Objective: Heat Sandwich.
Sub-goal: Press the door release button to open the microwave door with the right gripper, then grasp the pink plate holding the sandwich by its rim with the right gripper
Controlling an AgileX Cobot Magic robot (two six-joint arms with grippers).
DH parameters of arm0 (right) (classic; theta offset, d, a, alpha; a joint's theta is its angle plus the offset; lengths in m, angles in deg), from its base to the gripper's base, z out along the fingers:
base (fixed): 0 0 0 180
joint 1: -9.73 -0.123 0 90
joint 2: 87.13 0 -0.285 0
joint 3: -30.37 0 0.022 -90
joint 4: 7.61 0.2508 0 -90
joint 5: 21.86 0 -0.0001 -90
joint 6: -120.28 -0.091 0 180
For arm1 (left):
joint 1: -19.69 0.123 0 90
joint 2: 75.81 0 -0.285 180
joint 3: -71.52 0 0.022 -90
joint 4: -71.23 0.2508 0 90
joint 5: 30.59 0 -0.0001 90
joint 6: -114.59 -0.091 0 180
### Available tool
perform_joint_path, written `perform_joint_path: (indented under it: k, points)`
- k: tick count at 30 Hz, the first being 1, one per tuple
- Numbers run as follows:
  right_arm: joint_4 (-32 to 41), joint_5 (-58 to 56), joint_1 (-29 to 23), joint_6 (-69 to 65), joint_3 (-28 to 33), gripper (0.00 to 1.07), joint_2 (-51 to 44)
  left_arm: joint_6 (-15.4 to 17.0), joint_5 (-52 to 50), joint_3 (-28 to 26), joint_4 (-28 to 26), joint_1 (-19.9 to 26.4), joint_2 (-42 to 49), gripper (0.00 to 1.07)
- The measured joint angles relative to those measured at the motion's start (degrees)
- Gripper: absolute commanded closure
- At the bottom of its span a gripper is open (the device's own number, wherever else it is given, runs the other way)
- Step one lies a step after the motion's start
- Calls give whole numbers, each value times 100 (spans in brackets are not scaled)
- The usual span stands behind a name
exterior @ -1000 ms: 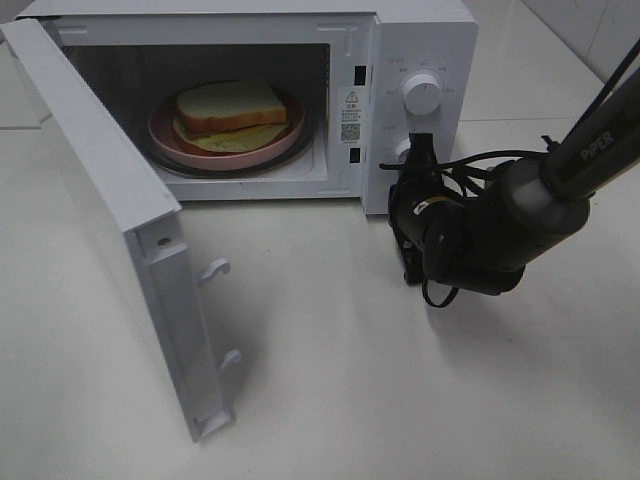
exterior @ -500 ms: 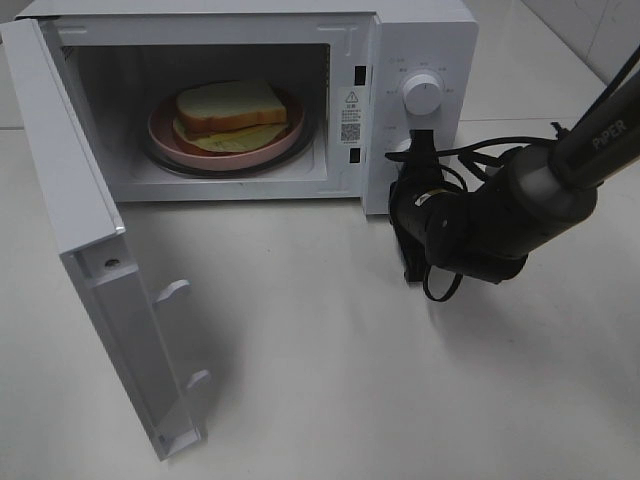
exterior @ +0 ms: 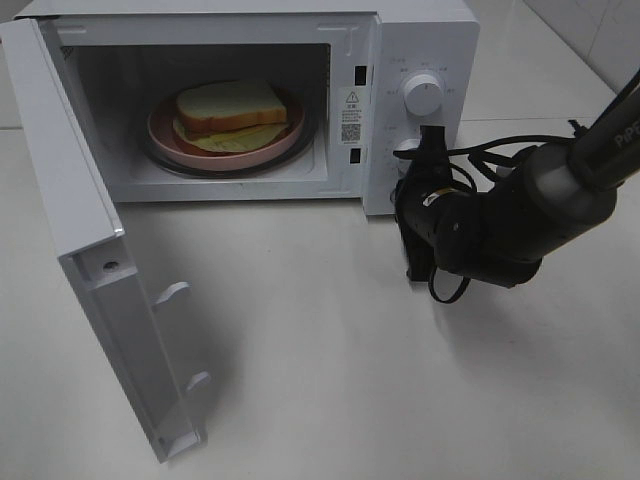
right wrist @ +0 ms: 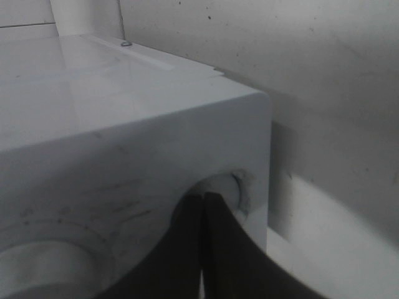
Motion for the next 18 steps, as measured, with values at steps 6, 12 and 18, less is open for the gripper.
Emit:
perform_joint_path:
  k: [6, 12, 18]
  points:
    - [-241, -149, -57, -74, 149, 107, -269, 0, 0, 0, 0, 0, 0, 4]
    - [-344, -309, -69, -74, 367, 107, -539, 0, 0, 0, 0, 0, 0, 4]
    - [-378, -819, -69, 166, 716, 106, -1043, 0, 0, 0, 0, 0, 0, 4]
